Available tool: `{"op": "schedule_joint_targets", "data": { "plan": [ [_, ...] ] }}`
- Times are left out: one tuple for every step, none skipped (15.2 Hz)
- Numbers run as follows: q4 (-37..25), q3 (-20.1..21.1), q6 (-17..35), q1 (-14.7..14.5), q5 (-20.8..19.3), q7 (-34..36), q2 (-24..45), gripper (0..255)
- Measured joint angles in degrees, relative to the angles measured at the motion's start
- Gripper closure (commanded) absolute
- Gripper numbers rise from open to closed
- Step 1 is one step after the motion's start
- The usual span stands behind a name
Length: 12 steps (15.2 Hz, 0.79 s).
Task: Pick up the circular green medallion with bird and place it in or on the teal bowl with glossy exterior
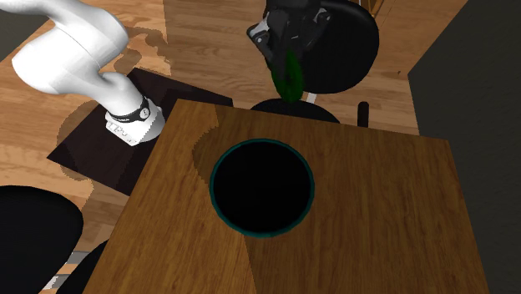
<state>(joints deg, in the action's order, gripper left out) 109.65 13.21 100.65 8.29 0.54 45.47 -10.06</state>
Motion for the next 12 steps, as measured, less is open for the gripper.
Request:
{"op": "schedule_joint_targets", "data": {
  "plan": [
    [-1.0,0.0,-0.9,0.0,0.0,0.1,0.1,255],
    [-1.9,0.0,-1.6,0.0,-0.1,0.0,0.3,255],
    [-2.6,-0.1,-2.4,0.1,-0.1,-0.1,0.2,255],
    [-3.0,-0.1,-2.9,0.1,-0.1,-0.1,0.2,255],
    [-3.5,-0.4,-3.2,0.3,-0.1,-0.6,0.3,255],
    [-3.6,-1.1,-3.3,0.8,-0.2,-1.8,0.3,255],
    [-3.9,-1.9,-3.7,1.4,-0.3,-3.1,0.2,255],
    [-4.6,-2.5,-3.6,1.8,-0.5,-4.1,0.9,255],
    [-5.0,-3.1,-3.5,2.3,-0.7,-5.1,1.4,255],
    [-6.0,-3.8,-4.2,2.8,-0.8,-6.4,1.8,255],
    [-6.4,-4.7,-4.2,3.5,-1.0,-7.8,2.1,255],
    [-7.1,-5.5,-4.6,4.1,-1.1,-9.3,2.5,255]
  ]
}}
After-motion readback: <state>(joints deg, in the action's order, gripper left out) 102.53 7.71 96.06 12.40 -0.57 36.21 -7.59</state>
